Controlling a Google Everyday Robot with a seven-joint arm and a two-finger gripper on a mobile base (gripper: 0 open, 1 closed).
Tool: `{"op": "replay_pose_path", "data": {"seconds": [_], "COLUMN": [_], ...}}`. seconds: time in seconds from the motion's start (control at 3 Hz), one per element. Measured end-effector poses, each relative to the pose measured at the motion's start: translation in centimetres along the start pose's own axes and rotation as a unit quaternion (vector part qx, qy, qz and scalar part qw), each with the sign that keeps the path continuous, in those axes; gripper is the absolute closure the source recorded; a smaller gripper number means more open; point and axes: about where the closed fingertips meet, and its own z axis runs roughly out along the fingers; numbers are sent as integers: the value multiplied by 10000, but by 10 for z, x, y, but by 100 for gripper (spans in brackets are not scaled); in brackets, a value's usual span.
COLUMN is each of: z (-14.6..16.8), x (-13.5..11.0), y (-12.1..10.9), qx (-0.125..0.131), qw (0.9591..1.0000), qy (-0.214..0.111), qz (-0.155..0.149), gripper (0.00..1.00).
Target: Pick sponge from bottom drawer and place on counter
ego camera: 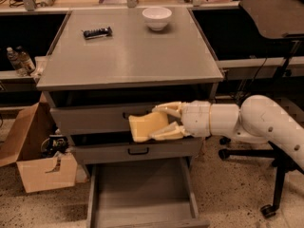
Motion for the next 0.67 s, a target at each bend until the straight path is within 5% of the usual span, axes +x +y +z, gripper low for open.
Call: {"op": "replay_pose_path", "data": {"seconds": [0.33, 0.67], "z": [-43, -72], "x": [-64, -92], "y": [-96, -151], "qx": [912, 1443], "qw": [9957, 9893], "qy": [-7, 191], "qz": [-178, -79], "gripper": [100, 100]}}
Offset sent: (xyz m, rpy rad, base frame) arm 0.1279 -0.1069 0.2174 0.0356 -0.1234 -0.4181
